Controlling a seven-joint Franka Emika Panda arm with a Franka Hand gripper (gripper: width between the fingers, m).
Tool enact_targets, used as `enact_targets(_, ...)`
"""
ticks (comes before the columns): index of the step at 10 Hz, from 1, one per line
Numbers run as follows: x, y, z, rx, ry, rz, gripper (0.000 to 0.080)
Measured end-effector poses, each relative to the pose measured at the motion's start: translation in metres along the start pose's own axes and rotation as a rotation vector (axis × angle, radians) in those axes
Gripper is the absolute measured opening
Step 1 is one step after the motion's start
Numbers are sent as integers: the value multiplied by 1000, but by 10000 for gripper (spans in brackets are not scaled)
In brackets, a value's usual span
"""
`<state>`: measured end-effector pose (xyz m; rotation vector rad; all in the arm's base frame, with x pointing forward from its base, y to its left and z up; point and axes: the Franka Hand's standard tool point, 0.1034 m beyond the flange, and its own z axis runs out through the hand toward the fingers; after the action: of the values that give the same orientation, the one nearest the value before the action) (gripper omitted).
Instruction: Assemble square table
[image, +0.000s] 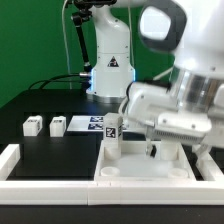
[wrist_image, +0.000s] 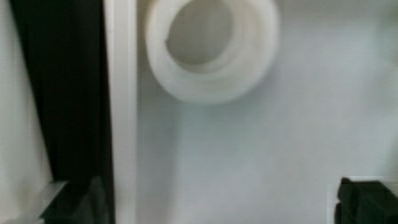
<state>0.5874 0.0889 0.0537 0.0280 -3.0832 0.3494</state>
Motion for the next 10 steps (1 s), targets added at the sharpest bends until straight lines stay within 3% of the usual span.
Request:
enact_targets(1,2,-10,-15,14,-16,30,649)
enact_targets(3,8,-42,-25,39,-22,66,649)
enact_targets(8,38,-163,-19,90,7,296,649)
enact_targets(10,43,-189,-13,88,26,398,649)
